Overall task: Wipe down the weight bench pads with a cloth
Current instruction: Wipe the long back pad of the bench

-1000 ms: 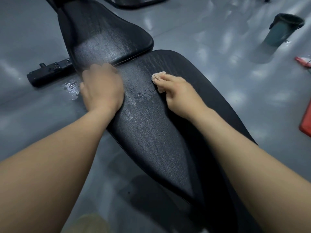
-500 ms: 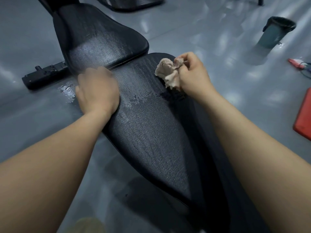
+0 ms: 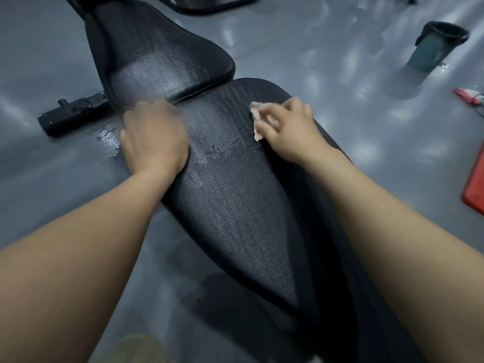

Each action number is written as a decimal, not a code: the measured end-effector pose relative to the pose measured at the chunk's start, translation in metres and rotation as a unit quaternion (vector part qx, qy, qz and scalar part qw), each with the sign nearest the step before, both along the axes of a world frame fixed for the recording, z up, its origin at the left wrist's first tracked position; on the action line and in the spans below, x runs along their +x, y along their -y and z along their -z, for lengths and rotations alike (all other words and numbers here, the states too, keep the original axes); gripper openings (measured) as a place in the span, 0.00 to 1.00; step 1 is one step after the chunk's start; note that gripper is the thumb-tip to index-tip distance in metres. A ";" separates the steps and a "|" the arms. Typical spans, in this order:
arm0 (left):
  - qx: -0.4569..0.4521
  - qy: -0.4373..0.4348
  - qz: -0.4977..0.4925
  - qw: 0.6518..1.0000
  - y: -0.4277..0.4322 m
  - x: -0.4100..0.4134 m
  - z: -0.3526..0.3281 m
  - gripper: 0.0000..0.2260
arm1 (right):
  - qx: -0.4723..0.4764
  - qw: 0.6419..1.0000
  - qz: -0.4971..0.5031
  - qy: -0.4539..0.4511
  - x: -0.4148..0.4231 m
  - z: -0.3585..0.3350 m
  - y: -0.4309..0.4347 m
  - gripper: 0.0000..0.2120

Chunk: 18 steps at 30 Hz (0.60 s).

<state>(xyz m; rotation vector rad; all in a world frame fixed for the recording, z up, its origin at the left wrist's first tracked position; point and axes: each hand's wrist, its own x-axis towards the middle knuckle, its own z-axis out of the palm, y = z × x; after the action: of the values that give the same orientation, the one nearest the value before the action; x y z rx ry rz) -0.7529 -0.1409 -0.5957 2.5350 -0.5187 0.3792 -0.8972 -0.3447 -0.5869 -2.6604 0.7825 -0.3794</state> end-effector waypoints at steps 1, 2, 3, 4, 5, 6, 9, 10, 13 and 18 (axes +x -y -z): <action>0.000 0.000 0.001 1.000 0.000 0.000 0.000 0.14 | -0.030 0.999 -0.001 -0.014 0.000 0.004 0.000 0.16; 0.000 0.000 0.002 1.000 0.000 0.000 0.000 0.14 | -0.052 0.999 0.009 -0.009 -0.002 0.008 0.003 0.15; 0.000 0.001 0.002 1.000 0.000 0.001 0.000 0.14 | -0.065 0.998 0.021 0.001 -0.004 0.009 0.009 0.14; 0.000 0.003 0.001 1.000 0.000 0.001 0.000 0.14 | -0.062 0.998 0.026 0.008 -0.007 0.010 0.016 0.14; 0.000 0.002 0.001 1.000 0.000 0.001 0.000 0.14 | -0.047 0.999 0.024 0.011 -0.011 0.011 0.024 0.13; -0.001 0.001 0.001 1.000 0.000 0.001 0.000 0.14 | -0.028 0.999 0.021 0.012 -0.014 0.012 0.032 0.13; -0.001 0.000 0.000 1.000 0.000 0.002 0.000 0.14 | -0.006 0.999 0.033 0.011 -0.022 0.016 0.041 0.16; 0.000 0.002 0.000 1.000 0.000 0.002 0.000 0.14 | 0.002 0.999 0.044 0.010 -0.022 0.018 0.038 0.18; 0.001 0.005 0.000 1.000 0.000 0.002 0.001 0.13 | -0.040 0.999 0.014 0.008 -0.017 0.011 0.012 0.19; -0.002 0.001 0.002 1.000 -0.001 0.002 0.001 0.14 | -0.054 0.984 -0.169 0.001 -0.013 0.016 -0.035 0.21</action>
<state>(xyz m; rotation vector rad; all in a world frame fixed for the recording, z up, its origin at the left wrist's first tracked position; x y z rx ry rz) -0.7508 -0.1403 -0.5966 2.5301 -0.5229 0.3810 -0.9098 -0.3101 -0.6033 -2.8230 0.3046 -0.3424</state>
